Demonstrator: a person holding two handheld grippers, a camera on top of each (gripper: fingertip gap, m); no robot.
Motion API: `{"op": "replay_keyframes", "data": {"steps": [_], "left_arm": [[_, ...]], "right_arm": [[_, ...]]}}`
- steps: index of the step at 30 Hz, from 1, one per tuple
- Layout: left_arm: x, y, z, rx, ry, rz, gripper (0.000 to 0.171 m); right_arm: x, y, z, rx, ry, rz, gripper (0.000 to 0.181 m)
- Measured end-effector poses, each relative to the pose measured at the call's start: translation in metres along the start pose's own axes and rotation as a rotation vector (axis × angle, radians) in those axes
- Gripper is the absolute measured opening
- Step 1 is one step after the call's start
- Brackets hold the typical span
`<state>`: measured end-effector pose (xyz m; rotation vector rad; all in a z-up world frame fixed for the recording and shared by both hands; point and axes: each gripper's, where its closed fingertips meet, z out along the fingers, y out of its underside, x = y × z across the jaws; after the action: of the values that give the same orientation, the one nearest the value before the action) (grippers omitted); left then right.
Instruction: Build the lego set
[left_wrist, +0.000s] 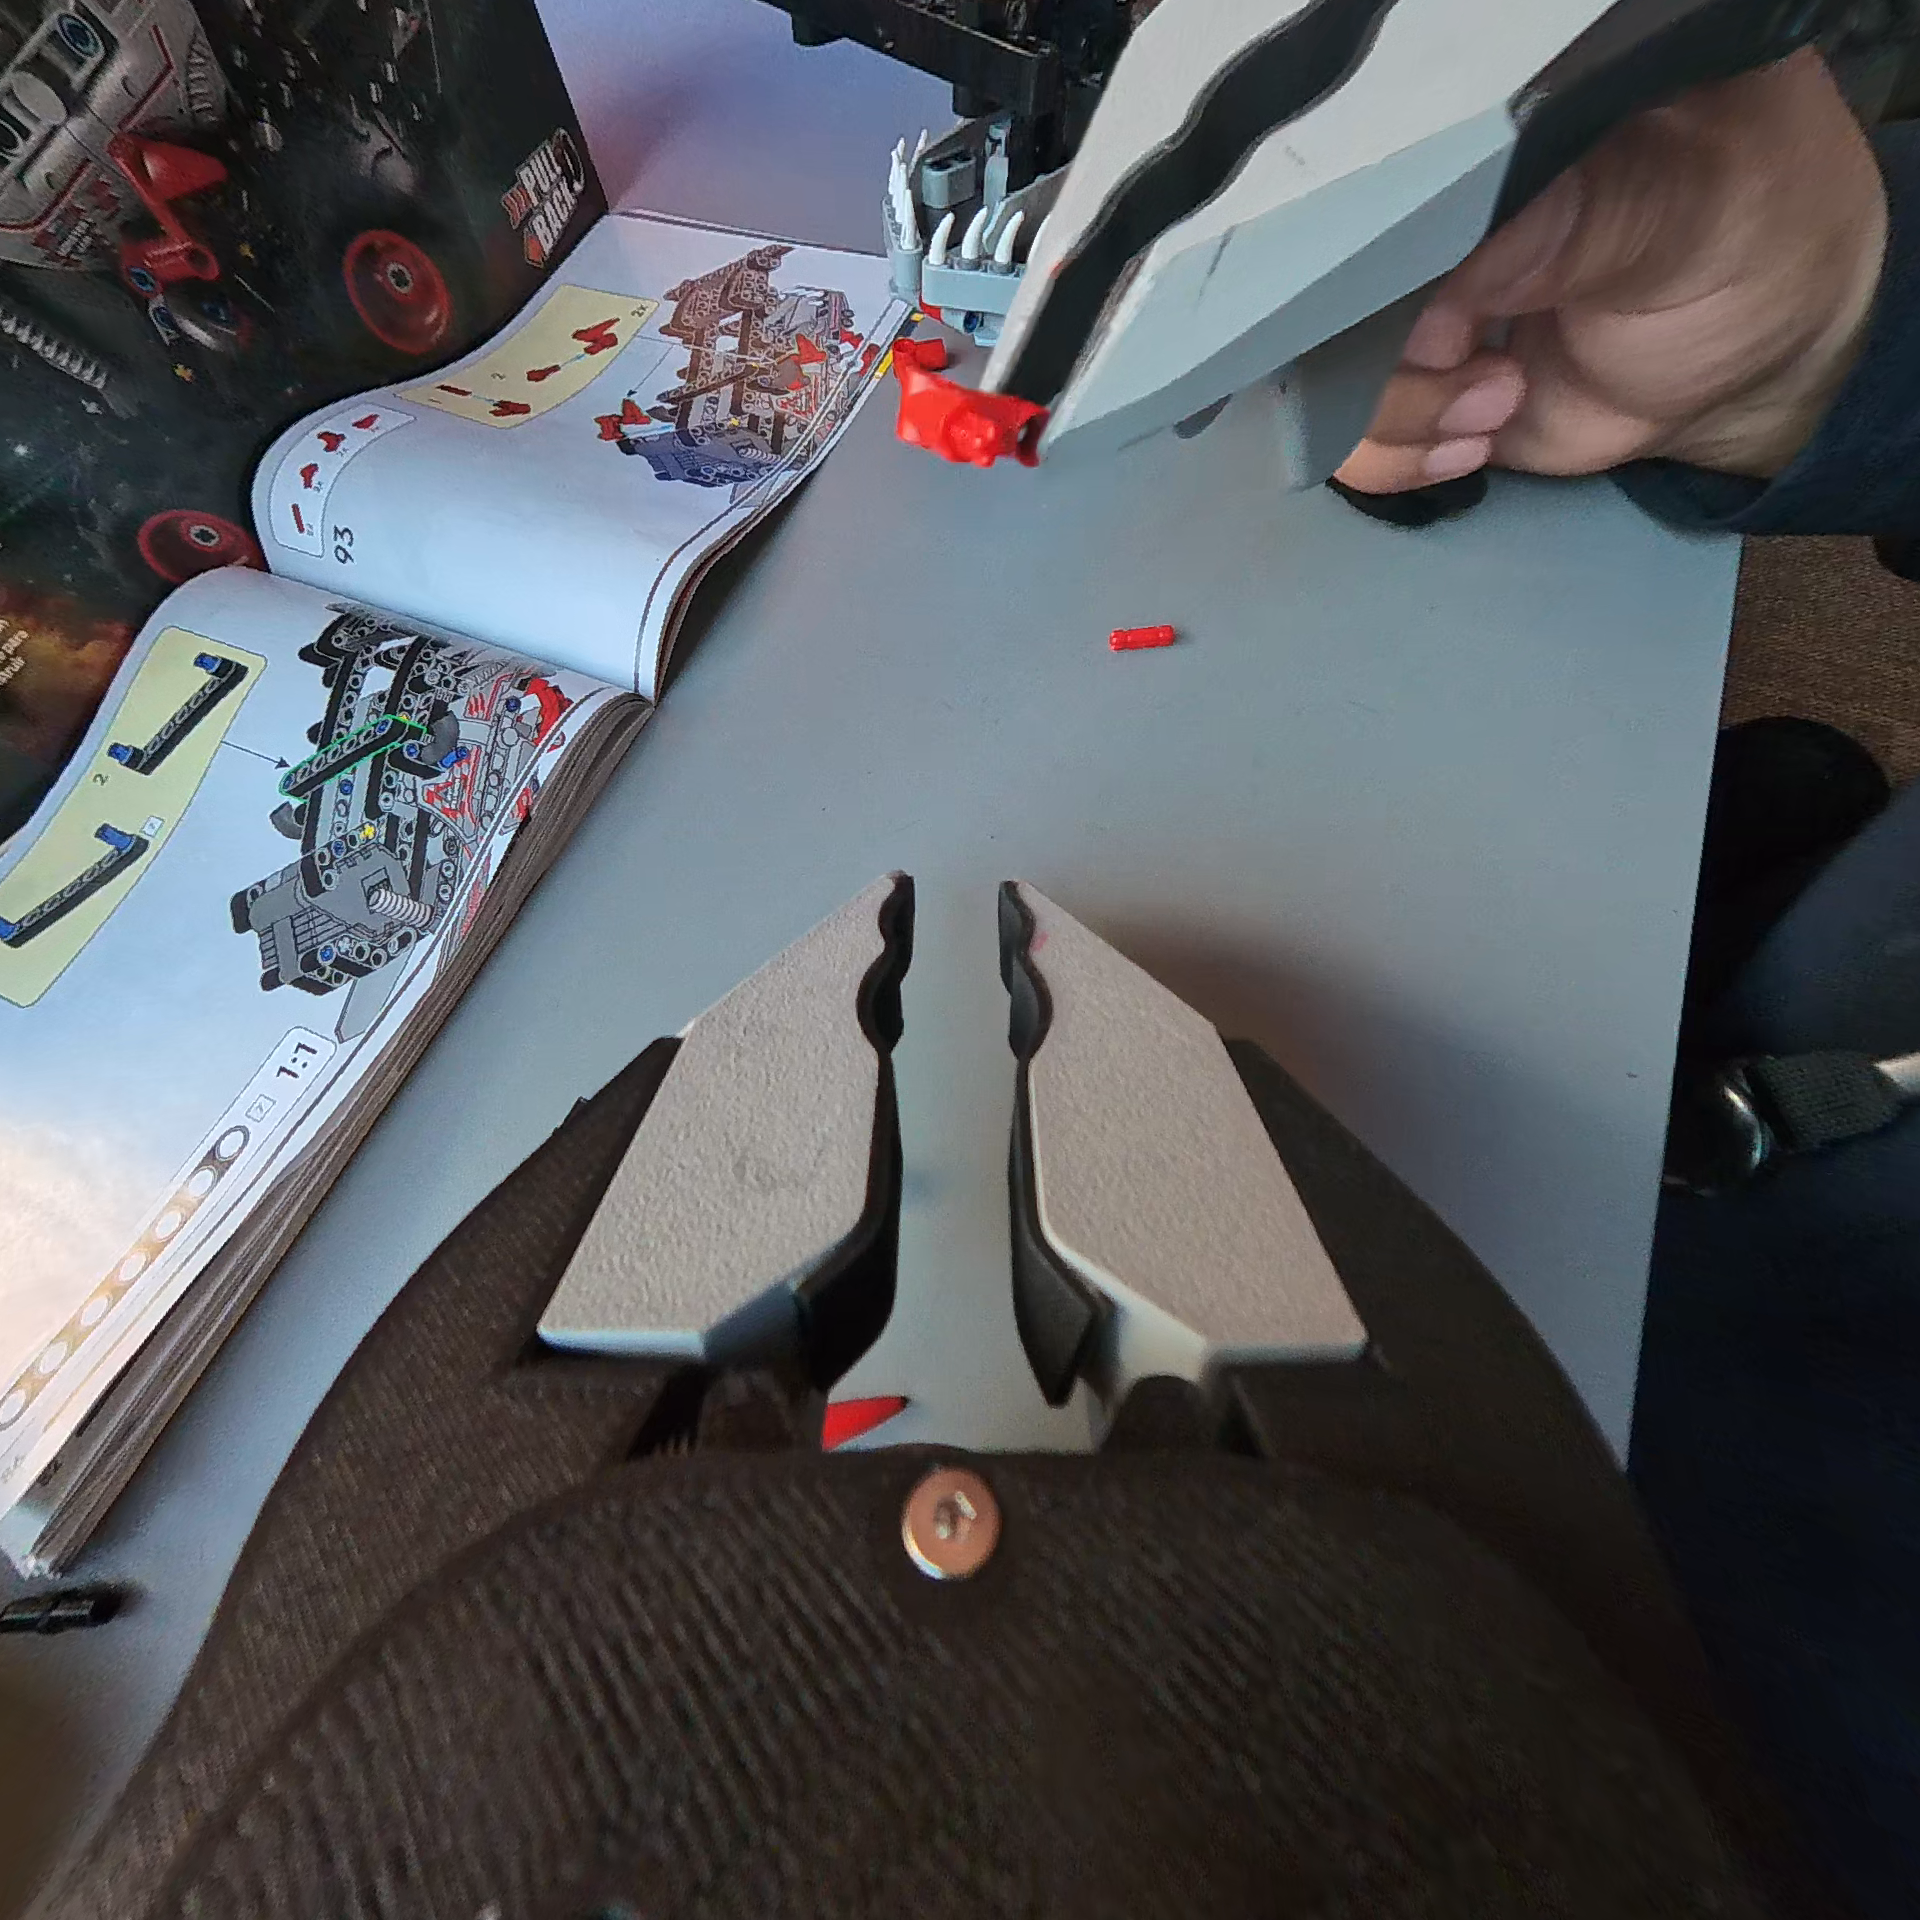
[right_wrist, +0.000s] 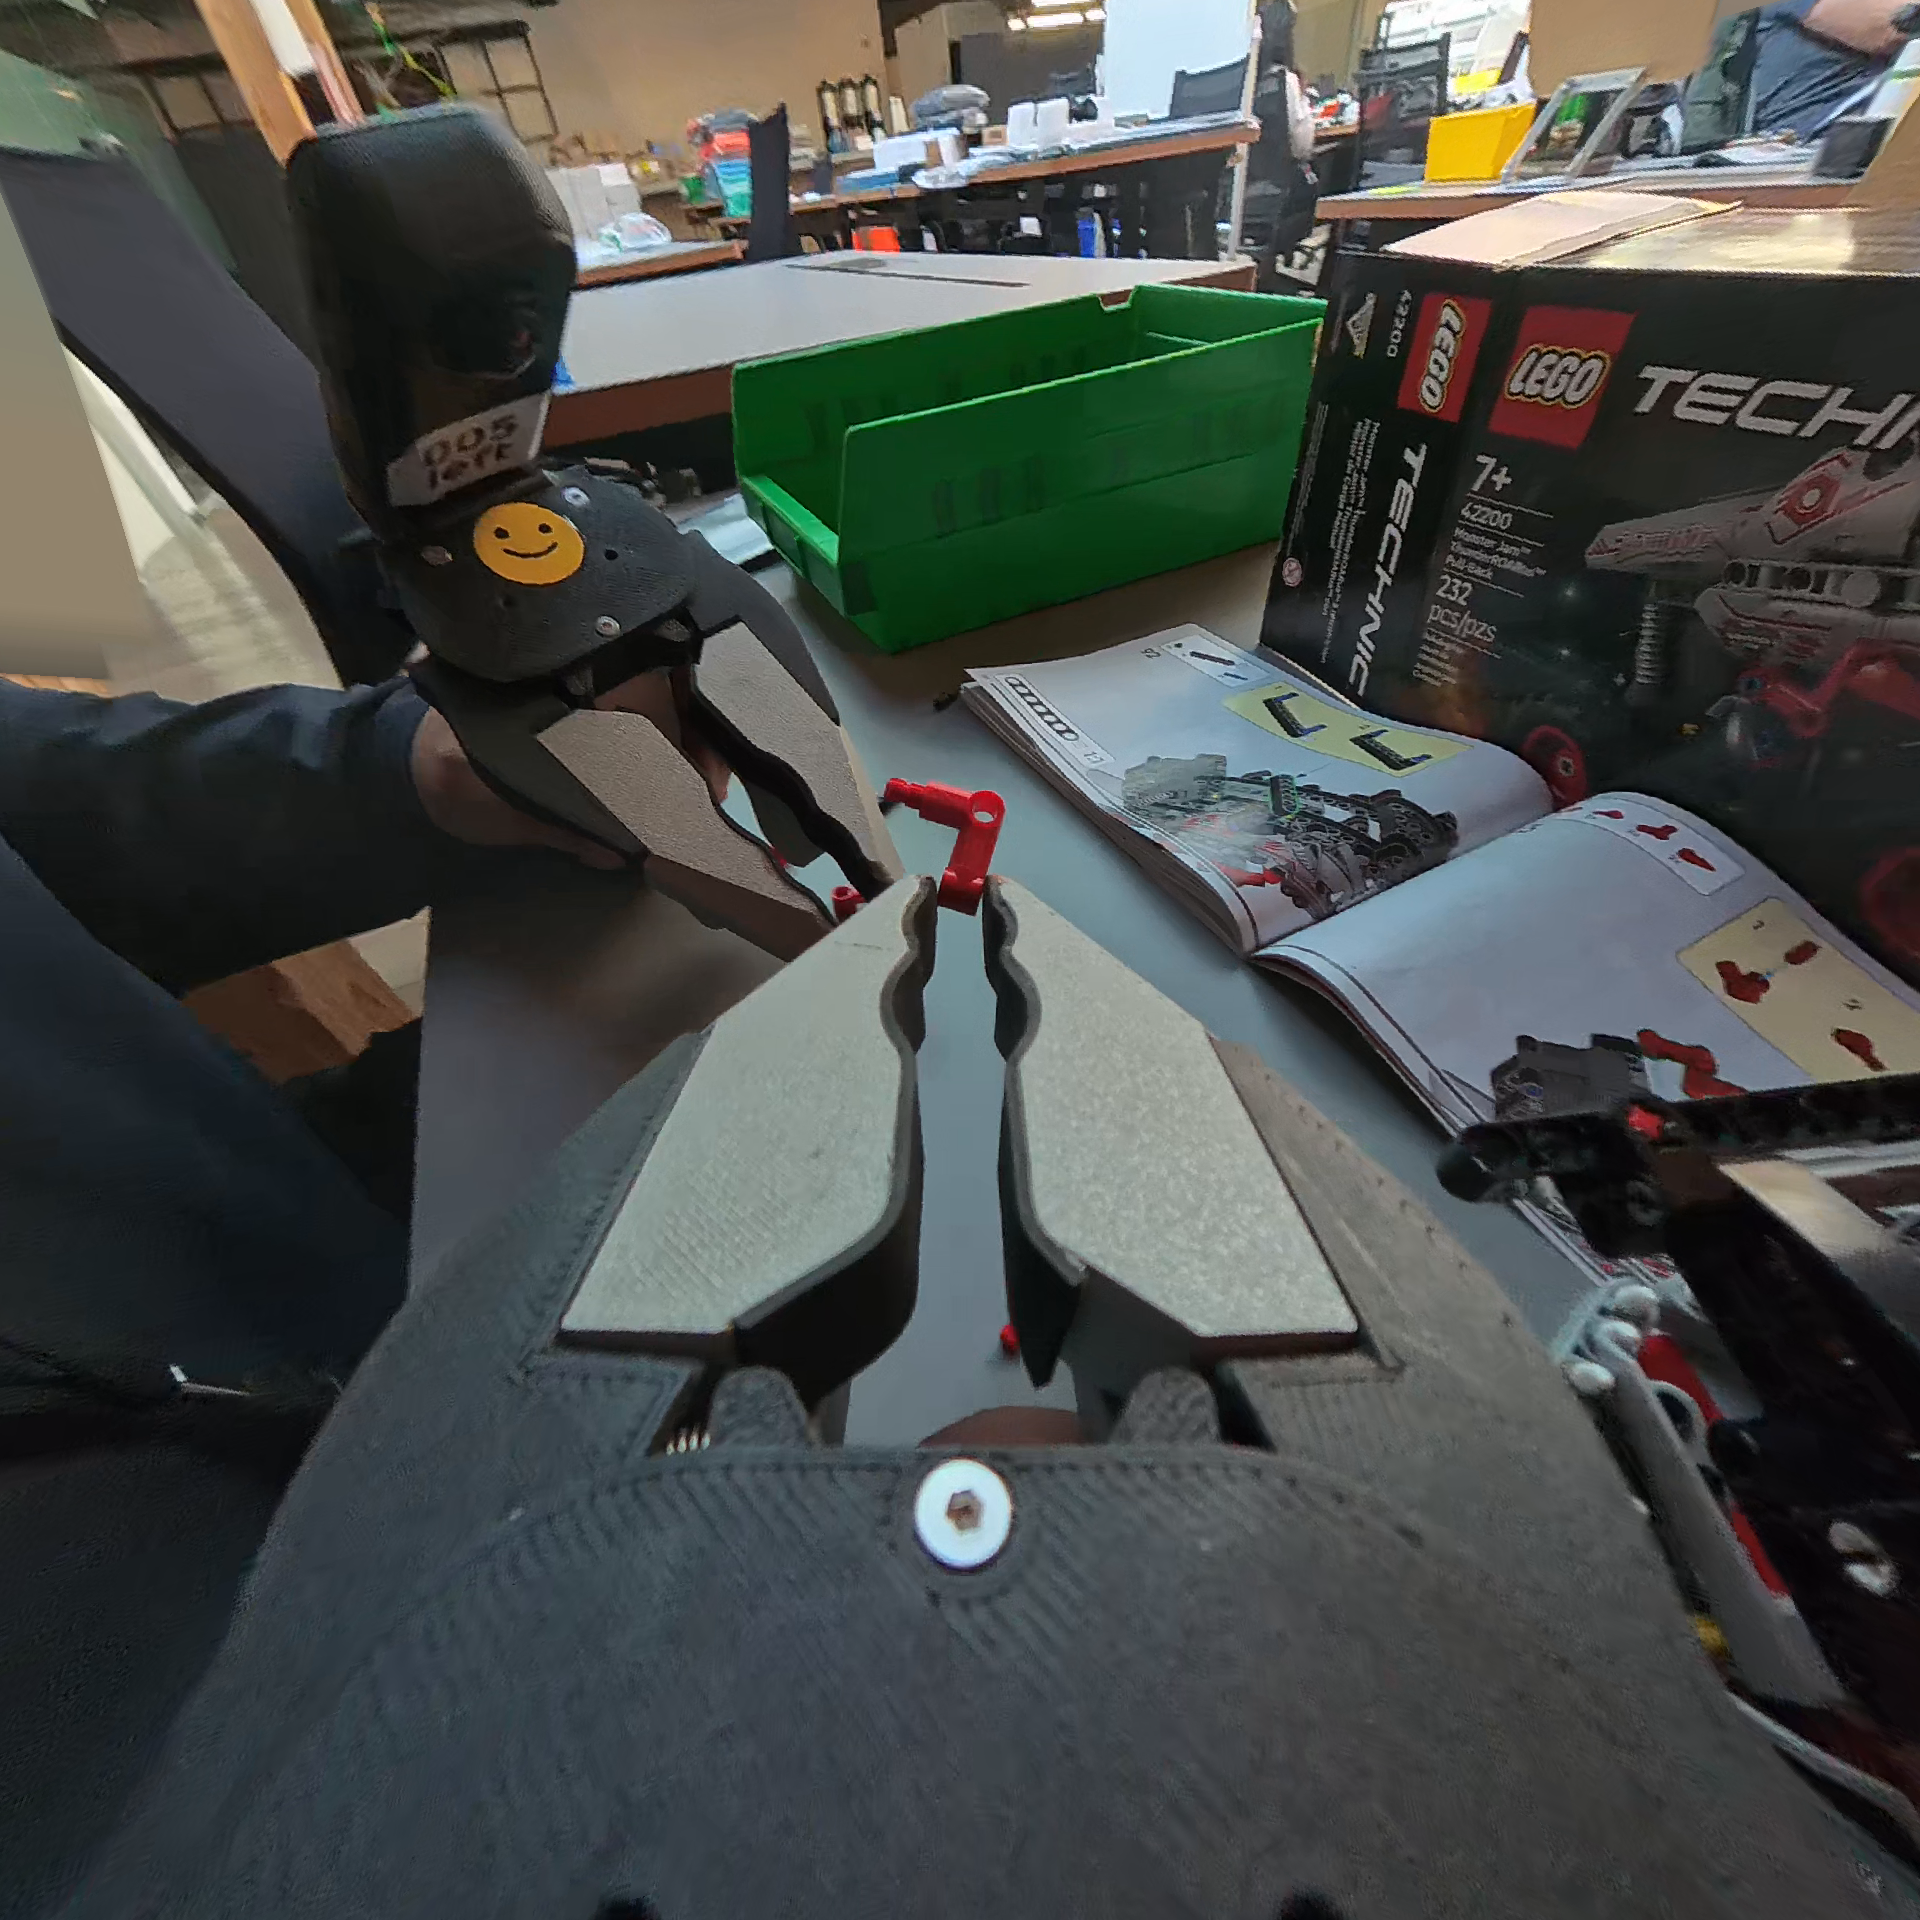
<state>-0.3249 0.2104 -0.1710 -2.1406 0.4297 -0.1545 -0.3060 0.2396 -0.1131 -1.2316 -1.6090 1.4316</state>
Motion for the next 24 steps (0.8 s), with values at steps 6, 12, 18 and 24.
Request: {"op": "replay_keyframes", "data": {"steps": [6,12,18,24], "left_arm": [[0.0,-0.001,-0.001,0.009,-0.002,-0.001,0.013],[-0.001,-0.002,-0.002,0.017,-0.043,0.043,0.013],[-0.003,-0.006,-0.005,0.043,-0.088,0.051,0.012],[0.005,-0.019,-0.011,0.116,-0.089,0.032,0.014]], "right_arm": [[-0.001,-0.007,-0.003,0.047,-0.06,0.088,0.005],[0.002,-0.011,-0.008,0.08,-0.064,0.115,0.005],[-0.003,-0.011,-0.008,0.08,-0.076,0.088,0.005],[-0.029,-0.019,-0.009,0.116,-0.284,0.217,0.004]]}}
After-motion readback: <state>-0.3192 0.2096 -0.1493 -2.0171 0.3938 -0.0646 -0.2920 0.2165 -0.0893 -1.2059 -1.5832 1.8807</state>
